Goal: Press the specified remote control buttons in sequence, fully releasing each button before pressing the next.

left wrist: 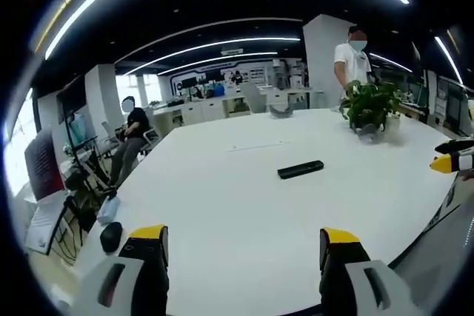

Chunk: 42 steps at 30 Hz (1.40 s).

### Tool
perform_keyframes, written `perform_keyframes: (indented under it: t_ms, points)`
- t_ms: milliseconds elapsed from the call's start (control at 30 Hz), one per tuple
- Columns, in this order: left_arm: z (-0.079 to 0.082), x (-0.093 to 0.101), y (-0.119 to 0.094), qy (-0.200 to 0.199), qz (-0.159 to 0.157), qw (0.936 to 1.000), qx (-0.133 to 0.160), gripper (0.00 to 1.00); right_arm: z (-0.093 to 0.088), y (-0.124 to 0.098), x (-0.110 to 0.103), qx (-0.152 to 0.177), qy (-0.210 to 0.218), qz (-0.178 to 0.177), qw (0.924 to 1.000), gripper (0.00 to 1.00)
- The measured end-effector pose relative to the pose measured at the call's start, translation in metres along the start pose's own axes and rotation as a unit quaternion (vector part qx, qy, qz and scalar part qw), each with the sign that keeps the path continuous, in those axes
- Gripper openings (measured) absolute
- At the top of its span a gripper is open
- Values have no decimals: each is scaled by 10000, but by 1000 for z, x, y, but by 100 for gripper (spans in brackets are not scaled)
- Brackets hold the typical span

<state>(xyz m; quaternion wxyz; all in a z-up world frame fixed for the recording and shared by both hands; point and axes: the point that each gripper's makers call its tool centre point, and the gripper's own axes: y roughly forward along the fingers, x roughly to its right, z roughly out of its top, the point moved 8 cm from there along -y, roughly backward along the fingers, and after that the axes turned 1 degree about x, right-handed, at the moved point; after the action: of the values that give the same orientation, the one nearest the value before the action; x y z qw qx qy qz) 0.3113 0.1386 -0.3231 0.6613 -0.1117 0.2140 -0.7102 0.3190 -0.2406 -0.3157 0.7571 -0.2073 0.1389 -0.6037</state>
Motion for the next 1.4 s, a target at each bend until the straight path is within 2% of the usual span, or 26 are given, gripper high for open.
perform_keyframes:
  t_ms: [300,667,800,1033,1233,1400]
  points:
    - [1,0,0,-31,-28,10000,-7,87,0,0,-1,-22,-27,31,10000,69]
    - [4,3,-1,29,-224,9997,-130,84,0,0,0,-21,6,17,10000,68]
    - [15,2,1,261,-483,9982,-241,82,-1,0,0,-28,-6,24,10000,67]
    - [38,-3,14,383,-768,9959,-278,82,0,-3,4,53,139,-79,9999,62]
    - [59,5,37,552,-1400,9875,-465,83,-1,-2,4,23,228,-60,9997,57]
    - [76,14,58,905,-1652,9807,-517,82,-1,-2,7,27,273,-113,9996,57]
